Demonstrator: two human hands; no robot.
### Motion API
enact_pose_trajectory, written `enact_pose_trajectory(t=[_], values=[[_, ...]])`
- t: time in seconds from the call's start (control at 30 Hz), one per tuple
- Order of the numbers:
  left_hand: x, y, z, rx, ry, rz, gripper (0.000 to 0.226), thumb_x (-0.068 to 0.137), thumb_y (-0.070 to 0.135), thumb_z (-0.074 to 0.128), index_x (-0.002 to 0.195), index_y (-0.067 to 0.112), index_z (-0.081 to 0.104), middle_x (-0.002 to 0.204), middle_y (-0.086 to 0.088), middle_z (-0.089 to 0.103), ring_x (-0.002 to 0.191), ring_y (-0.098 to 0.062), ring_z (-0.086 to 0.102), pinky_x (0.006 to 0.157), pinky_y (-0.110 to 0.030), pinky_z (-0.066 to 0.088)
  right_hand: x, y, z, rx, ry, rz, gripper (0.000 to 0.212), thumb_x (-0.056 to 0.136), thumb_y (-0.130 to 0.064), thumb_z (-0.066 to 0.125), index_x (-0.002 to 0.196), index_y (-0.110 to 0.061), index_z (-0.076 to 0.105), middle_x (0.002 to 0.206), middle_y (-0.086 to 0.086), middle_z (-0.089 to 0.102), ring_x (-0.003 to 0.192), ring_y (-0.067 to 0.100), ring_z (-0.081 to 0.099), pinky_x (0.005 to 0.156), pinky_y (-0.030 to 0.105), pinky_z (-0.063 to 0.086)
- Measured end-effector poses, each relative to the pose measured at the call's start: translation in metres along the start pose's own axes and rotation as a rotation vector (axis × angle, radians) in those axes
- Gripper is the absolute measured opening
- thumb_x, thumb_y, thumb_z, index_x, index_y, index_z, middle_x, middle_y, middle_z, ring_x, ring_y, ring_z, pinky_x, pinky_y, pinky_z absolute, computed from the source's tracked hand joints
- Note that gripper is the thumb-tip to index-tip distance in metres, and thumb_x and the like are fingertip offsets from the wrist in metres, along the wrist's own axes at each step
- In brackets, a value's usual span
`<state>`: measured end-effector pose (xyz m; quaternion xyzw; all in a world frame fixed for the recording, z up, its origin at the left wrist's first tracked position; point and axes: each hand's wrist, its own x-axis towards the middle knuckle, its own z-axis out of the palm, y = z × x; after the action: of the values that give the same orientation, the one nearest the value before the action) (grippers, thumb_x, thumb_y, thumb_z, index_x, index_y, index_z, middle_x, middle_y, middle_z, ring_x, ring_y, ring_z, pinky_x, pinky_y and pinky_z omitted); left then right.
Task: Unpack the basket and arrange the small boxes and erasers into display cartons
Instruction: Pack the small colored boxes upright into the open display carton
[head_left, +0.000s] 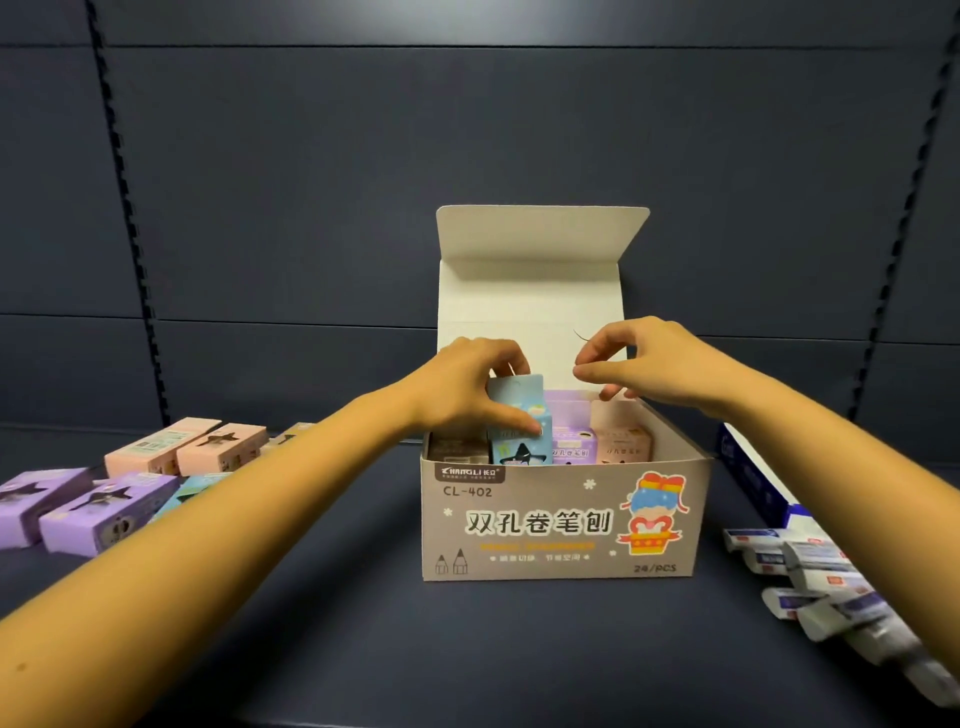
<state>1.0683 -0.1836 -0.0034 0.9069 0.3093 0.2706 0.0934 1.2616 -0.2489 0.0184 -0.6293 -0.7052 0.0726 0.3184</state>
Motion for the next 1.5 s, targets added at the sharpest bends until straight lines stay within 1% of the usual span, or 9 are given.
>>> enact_pose_trajectory(t=[0.23,0.4,0.5,0.63,0.9,1.1,1.2,1.37,1.5], values=[[0.005,-0.003,0.016,0.432,-0.104,0.055,0.055,0.073,0.052,0.07,0.116,0.019,0.059,0.116,0.002,0.057,0.099,-0.013,0.049,0.077,-0.026,0.04,-0.004,-0.003,0.0,-0.015,-0.04,-0.043,0.017,0.089,-0.027,0.06,0.102,-0.017,0.064,0.103,-0.002,0.064,0.07,0.005,0.062,0.059,0.013,0.043],[0.002,0.001,0.015,0.508,-0.098,0.052,0.059,0.077,0.055,0.064,0.124,0.02,0.057,0.118,0.0,0.055,0.107,-0.017,0.05,0.08,-0.03,0.042,-0.004,-0.011,0.003,-0.021,-0.064,-0.086,0.015,0.09,-0.027,0.06,0.101,-0.018,0.064,0.099,-0.004,0.062,0.069,0.004,0.06,0.059,0.012,0.043],[-0.011,-0.002,0.003,0.366,0.024,-0.015,0.053,0.079,0.058,0.059,0.119,0.022,0.06,0.114,0.005,0.058,0.099,-0.012,0.053,0.077,-0.027,0.044,-0.001,-0.022,0.006,-0.059,-0.057,-0.139,0.014,0.089,-0.026,0.061,0.1,-0.018,0.064,0.099,-0.004,0.062,0.074,0.006,0.058,0.062,0.012,0.043],[-0.043,-0.024,-0.034,0.303,0.222,-0.137,0.033,0.088,0.045,0.054,0.102,0.018,0.067,0.096,0.004,0.062,0.084,-0.013,0.056,0.072,-0.029,0.048,0.005,-0.049,0.017,-0.103,-0.029,-0.216,0.018,0.089,-0.026,0.06,0.104,-0.017,0.065,0.098,-0.005,0.059,0.087,0.01,0.055,0.064,0.013,0.041],[-0.149,-0.113,-0.121,0.351,0.424,-0.552,0.024,0.089,0.034,0.058,0.094,0.015,0.069,0.095,-0.007,0.07,0.089,-0.027,0.062,0.082,-0.043,0.052,0.014,-0.121,0.067,-0.079,-0.032,-0.363,0.008,0.086,-0.026,0.063,0.092,-0.023,0.067,0.088,-0.009,0.064,0.085,0.009,0.059,0.083,0.025,0.047],[-0.21,-0.174,-0.147,0.405,0.21,-0.826,0.045,0.073,0.061,0.057,0.092,0.02,0.067,0.098,-0.006,0.07,0.09,-0.028,0.062,0.08,-0.038,0.052,0.031,-0.174,0.128,-0.085,-0.107,-0.333,0.006,0.083,-0.03,0.064,0.088,-0.028,0.066,0.096,-0.006,0.07,0.092,0.014,0.064,0.091,0.037,0.052],[-0.223,-0.204,-0.153,0.425,0.151,-0.891,0.045,0.079,0.06,0.058,0.094,0.018,0.064,0.099,-0.006,0.068,0.09,-0.026,0.06,0.076,-0.034,0.05,0.041,-0.197,0.161,-0.108,-0.135,-0.3,0.003,0.081,-0.032,0.063,0.084,-0.03,0.065,0.093,-0.007,0.069,0.091,0.016,0.063,0.089,0.038,0.052],[-0.231,-0.239,-0.147,0.419,-0.082,-1.028,0.065,0.07,0.077,0.052,0.073,0.012,0.053,0.087,-0.006,0.058,0.081,-0.025,0.054,0.067,-0.029,0.041,0.048,-0.23,0.217,-0.121,-0.219,-0.221,0.01,0.083,-0.03,0.058,0.089,-0.028,0.066,0.1,-0.003,0.069,0.098,0.023,0.062,0.091,0.038,0.05],[-0.232,-0.253,-0.14,0.304,-0.108,-1.029,0.057,0.073,0.07,0.057,0.076,0.014,0.051,0.09,-0.006,0.054,0.083,-0.024,0.051,0.065,-0.028,0.039,0.062,-0.249,0.247,-0.123,-0.236,-0.132,0.019,0.086,-0.027,0.055,0.099,-0.021,0.067,0.109,0.003,0.066,0.102,0.026,0.06,0.091,0.038,0.05]])
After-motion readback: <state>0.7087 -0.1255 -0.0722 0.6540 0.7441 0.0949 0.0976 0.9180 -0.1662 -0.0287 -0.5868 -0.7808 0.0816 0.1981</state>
